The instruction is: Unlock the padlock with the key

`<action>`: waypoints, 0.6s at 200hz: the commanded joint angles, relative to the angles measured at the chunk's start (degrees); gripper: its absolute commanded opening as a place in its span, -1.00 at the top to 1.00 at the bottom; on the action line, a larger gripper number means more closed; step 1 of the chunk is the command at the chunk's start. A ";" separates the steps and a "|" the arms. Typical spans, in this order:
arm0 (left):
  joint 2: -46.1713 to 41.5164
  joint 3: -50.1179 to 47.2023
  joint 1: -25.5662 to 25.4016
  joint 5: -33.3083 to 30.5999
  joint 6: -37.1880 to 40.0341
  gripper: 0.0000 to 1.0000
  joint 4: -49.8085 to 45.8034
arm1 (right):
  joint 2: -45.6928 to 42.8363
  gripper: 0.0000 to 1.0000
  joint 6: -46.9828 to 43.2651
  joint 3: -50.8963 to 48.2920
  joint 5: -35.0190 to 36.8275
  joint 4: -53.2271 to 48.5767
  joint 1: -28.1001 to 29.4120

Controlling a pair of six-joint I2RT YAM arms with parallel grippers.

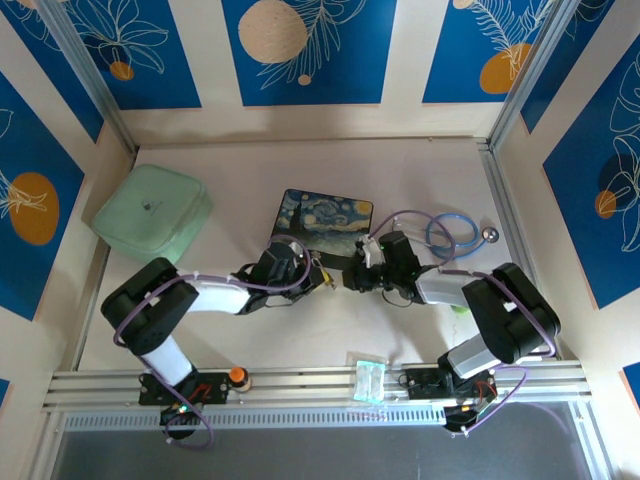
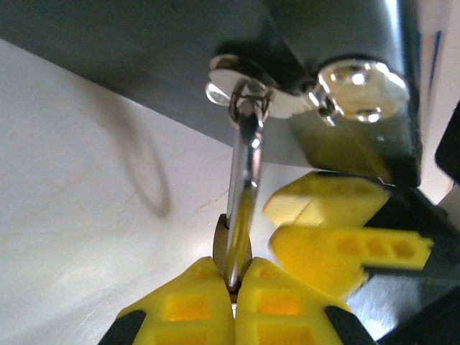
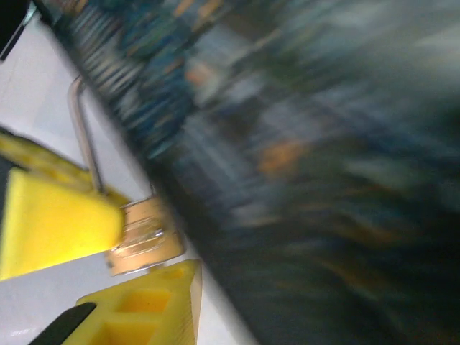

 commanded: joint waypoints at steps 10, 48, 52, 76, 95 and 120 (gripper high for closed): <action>-1.72 -0.68 0.13 1.28 1.01 1.00 -2.10 | -2.19 0.43 0.65 -0.87 2.73 -0.58 -0.44; -2.47 0.37 0.17 -0.96 4.89 1.00 -7.81 | -2.92 0.36 1.52 -0.70 3.27 -0.44 0.30; -2.68 0.62 0.17 -1.55 5.90 1.00 -8.92 | -2.93 0.36 1.57 -0.70 3.50 -0.36 0.47; -3.36 1.66 0.19 -6.17 11.00 0.97 -15.68 | -2.98 0.35 2.07 -0.79 5.21 0.46 1.95; -3.45 4.23 -0.05 -9.39 15.25 0.94 -23.06 | -2.72 0.35 2.07 -0.53 6.59 0.41 3.11; -3.89 5.22 0.17 -12.63 17.54 0.89 -27.34 | -2.59 0.36 2.51 -0.21 7.51 -0.25 3.52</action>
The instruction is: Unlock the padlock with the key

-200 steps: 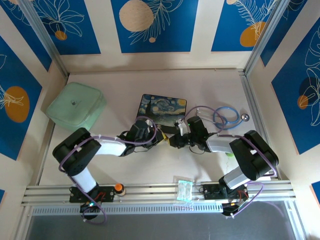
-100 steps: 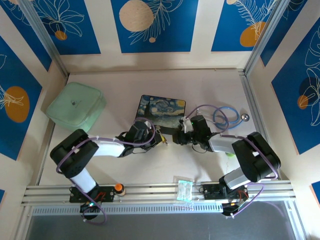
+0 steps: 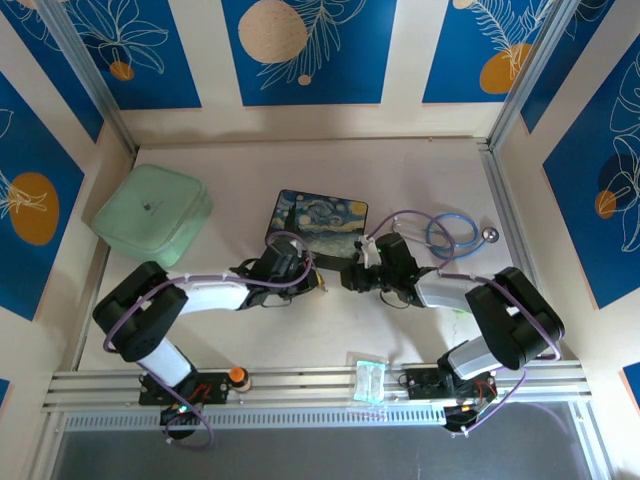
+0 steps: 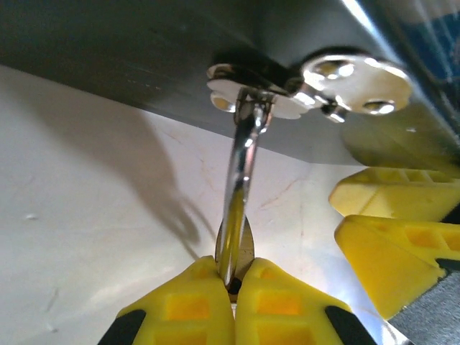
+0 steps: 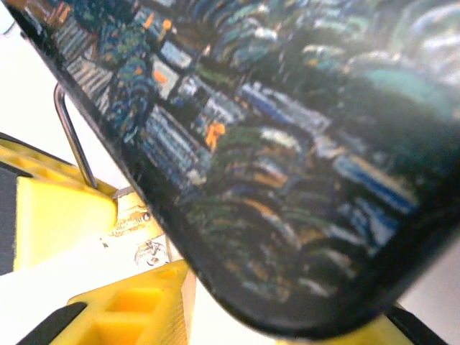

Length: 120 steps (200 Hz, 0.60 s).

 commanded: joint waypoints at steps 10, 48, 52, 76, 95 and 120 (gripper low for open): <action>-0.51 1.33 0.50 -6.47 5.84 0.84 -11.30 | -1.23 0.36 1.46 0.14 2.57 -0.29 0.44; 1.71 1.44 0.52 -5.14 5.23 0.73 -7.80 | -6.55 0.36 2.73 -2.69 4.88 2.45 0.43; 1.91 1.55 0.48 -5.21 5.23 0.72 -7.70 | -7.10 0.36 2.74 -2.90 5.34 2.51 0.44; 2.86 1.81 0.50 -5.48 4.43 0.63 -6.34 | -9.63 0.36 2.18 -3.13 7.12 0.86 0.26; 3.17 1.89 0.52 -5.30 3.92 0.56 -4.92 | -10.25 0.36 2.04 -3.11 7.23 -0.12 0.09; 3.28 1.56 0.44 -5.63 3.57 0.47 -2.25 | -10.50 0.36 2.15 -3.46 6.72 0.13 0.00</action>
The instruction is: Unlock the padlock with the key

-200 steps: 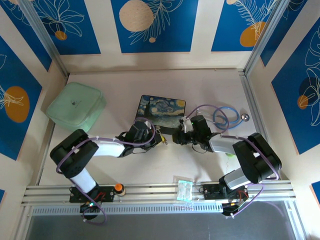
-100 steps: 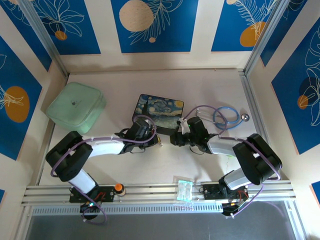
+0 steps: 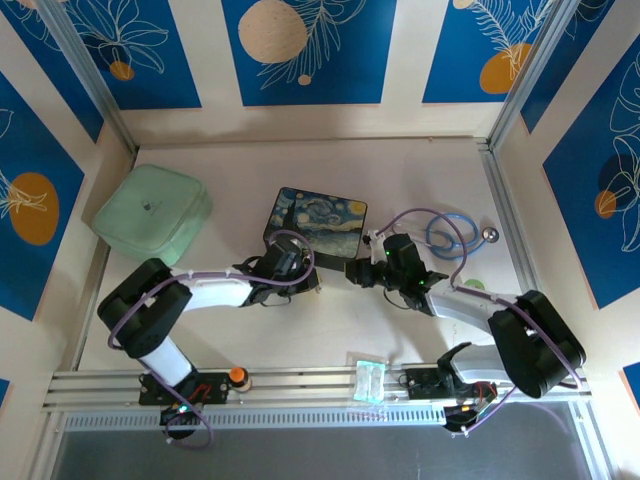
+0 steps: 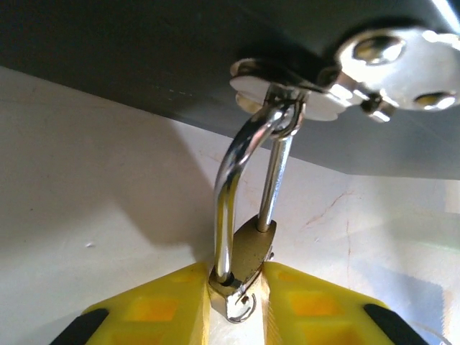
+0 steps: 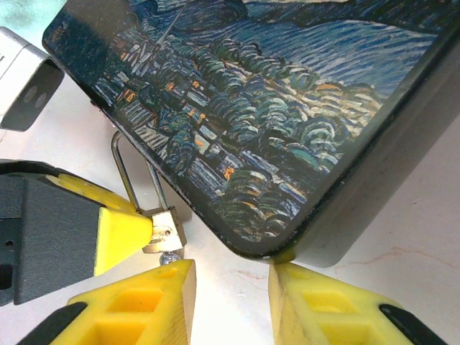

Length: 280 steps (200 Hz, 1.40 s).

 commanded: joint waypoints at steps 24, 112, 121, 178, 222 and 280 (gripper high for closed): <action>1.74 -0.29 0.22 -2.31 -1.31 0.46 2.51 | -1.18 0.36 0.52 -1.07 0.44 -0.08 -0.22; 2.94 -4.51 -0.25 -3.87 -2.59 -0.10 16.11 | -1.85 0.37 -0.55 -2.47 0.45 1.77 0.55; 3.99 -4.80 -0.23 -3.74 -2.90 -0.19 17.53 | -1.94 0.37 -0.21 -2.96 0.28 2.33 0.42; 9.62 -3.57 -2.15 -3.84 -4.76 -0.09 21.78 | -3.18 0.37 -0.34 -3.43 1.04 1.07 0.15; 7.93 -2.90 -3.42 -7.94 -3.30 0.41 14.67 | -4.42 0.37 0.01 -4.75 1.94 1.07 0.06; 5.45 -0.24 -3.60 -7.39 -1.29 0.71 6.44 | -4.01 0.37 0.84 -5.44 1.09 2.12 0.14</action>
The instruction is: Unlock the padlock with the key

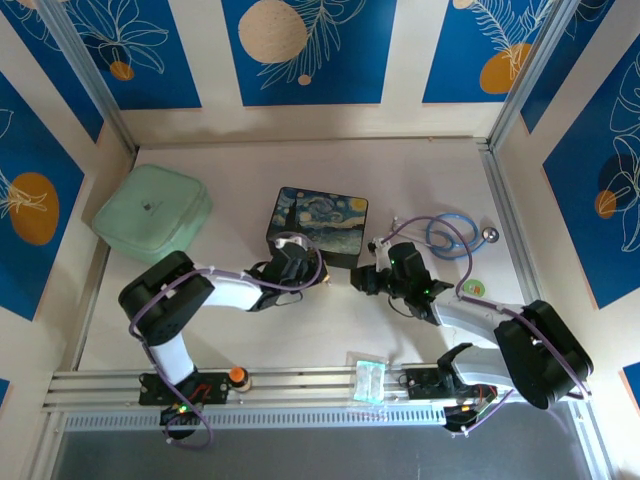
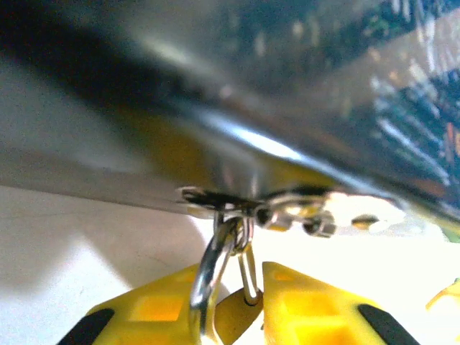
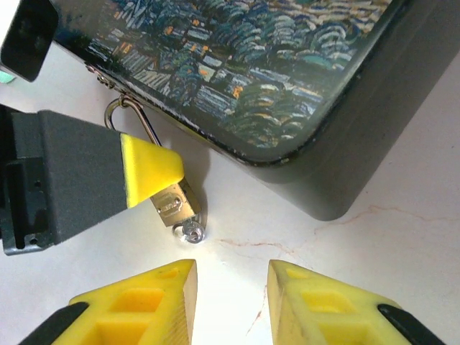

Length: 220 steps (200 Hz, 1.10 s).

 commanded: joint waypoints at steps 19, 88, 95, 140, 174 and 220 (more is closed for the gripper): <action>-2.70 0.72 -0.62 0.01 1.91 0.81 -12.75 | 0.49 0.37 0.96 -0.97 0.10 2.37 1.32; -2.34 8.25 -0.56 -2.53 9.36 0.82 -33.03 | 9.26 0.38 1.84 2.31 -0.05 5.13 5.57; -2.50 8.66 -0.41 -2.74 10.32 0.81 -34.67 | 9.70 0.37 2.11 2.49 0.37 5.07 5.58; -3.99 11.67 1.30 -2.08 16.41 0.75 -45.66 | 9.65 0.38 2.86 3.67 3.25 1.75 5.58; -5.77 7.59 4.27 1.05 17.17 0.62 -42.65 | 7.76 0.38 3.06 3.57 3.85 0.42 5.39; -4.80 8.67 3.62 -3.05 18.44 0.49 -46.34 | 6.36 0.38 2.66 3.34 3.88 -0.84 4.54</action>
